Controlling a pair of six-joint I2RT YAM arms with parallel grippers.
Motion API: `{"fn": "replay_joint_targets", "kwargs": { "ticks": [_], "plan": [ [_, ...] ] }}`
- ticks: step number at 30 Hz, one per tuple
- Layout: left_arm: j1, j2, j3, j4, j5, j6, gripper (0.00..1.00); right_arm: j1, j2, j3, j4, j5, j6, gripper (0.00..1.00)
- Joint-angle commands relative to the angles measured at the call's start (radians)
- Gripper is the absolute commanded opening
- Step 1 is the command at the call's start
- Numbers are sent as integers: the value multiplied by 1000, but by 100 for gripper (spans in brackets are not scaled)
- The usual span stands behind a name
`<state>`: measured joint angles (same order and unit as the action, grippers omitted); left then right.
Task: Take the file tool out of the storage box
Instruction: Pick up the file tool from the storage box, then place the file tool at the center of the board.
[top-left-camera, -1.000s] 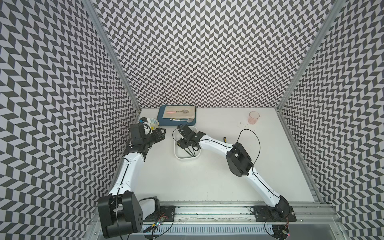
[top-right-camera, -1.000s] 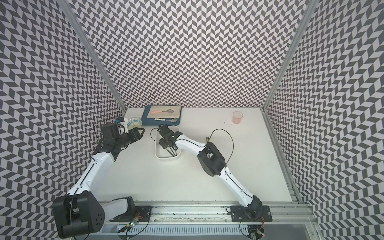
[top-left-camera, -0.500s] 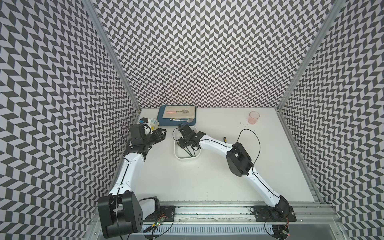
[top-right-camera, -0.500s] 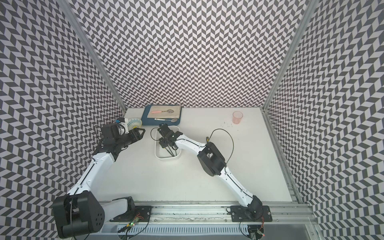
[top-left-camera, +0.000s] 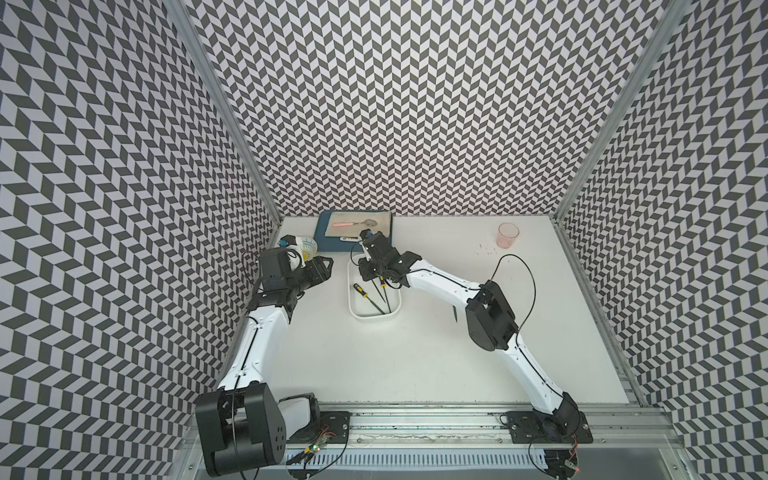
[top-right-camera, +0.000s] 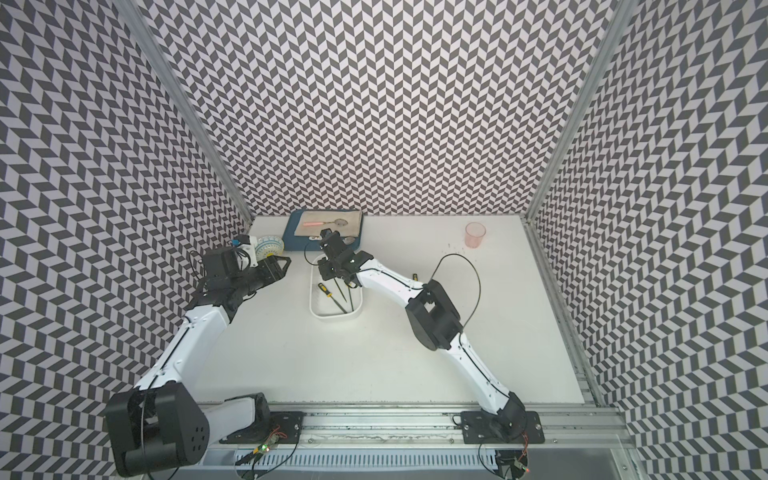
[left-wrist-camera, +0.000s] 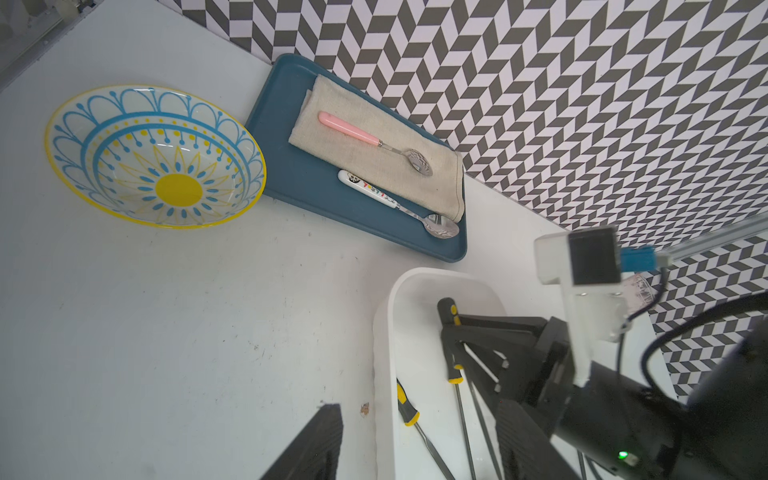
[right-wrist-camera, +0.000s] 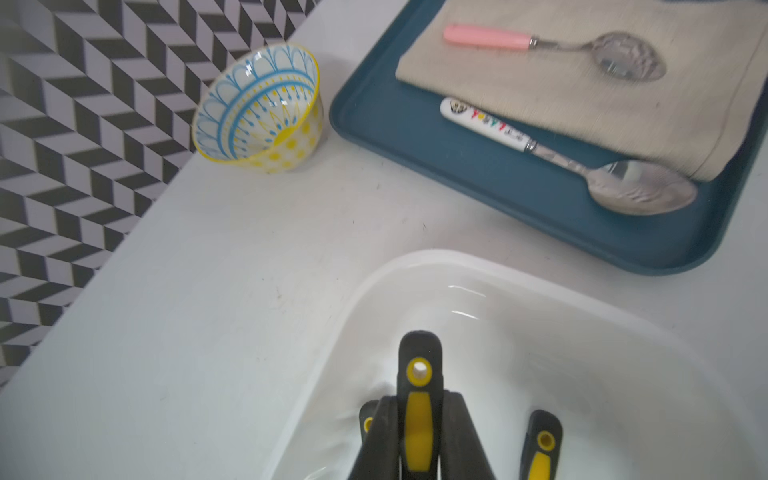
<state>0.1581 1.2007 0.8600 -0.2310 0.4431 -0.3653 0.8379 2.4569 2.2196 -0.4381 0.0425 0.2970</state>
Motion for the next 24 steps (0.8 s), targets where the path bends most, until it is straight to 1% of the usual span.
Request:
{"fn": "replay_joint_targets", "kwargs": {
  "ticks": [1, 4, 9, 13, 17, 20, 24],
  "plan": [
    [9, -3, -15, 34, 20, -4, 64, -10, -126, -25, 72, -1, -9, 0],
    [9, 0, -15, 37, 26, -4, 64, -20, -209, -83, 88, 25, -22, 0],
    [7, -1, -19, 39, 35, -6, 64, -46, -350, -235, 95, 68, -32, 0],
    [7, 3, -19, 38, 45, -10, 64, -70, -472, -413, 115, 172, -34, 0],
    [8, 5, -19, 37, 51, -11, 64, -133, -578, -604, 160, 193, -30, 0],
    [8, 5, -19, 37, 54, -12, 64, -172, -633, -714, 180, 224, -42, 0],
    [8, 7, -18, 38, 60, -13, 64, -225, -669, -816, 172, 237, -46, 0]
  ]
}}
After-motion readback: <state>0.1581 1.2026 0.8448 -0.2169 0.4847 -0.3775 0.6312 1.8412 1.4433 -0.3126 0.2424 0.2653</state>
